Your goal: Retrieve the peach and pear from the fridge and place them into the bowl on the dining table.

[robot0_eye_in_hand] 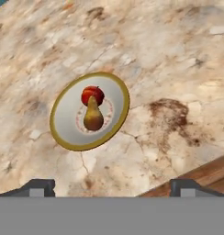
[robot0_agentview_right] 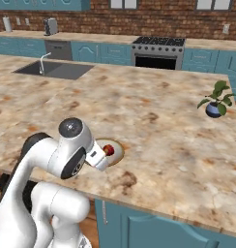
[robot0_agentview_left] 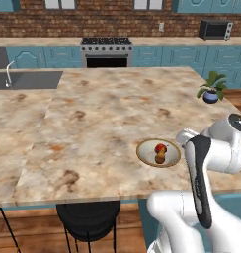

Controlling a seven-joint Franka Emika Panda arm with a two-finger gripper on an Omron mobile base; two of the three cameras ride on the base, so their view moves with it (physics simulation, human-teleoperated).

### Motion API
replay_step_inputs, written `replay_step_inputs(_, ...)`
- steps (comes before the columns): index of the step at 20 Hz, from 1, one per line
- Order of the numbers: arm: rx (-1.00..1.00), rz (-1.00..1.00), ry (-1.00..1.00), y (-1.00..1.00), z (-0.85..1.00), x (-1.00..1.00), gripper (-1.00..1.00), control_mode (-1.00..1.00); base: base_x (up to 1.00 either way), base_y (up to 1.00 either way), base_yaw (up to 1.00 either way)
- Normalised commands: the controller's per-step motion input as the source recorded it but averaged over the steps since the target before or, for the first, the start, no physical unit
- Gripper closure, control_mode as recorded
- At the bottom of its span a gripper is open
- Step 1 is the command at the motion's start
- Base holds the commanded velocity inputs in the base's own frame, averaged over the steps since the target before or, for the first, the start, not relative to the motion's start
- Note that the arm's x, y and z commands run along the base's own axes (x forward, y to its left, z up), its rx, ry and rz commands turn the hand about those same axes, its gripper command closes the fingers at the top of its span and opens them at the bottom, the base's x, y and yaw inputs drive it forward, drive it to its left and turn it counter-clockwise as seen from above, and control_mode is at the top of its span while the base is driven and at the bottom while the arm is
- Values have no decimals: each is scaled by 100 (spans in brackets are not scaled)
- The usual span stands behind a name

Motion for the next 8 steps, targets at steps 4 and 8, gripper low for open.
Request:
replay_step_inputs(4, 6, 0, -13, -33, 52, -100, -100, -100, 0, 0, 0)
replay_step_inputs(8, 6, 0, -16, -44, 45, -100, -100, -100, 0, 0, 0)
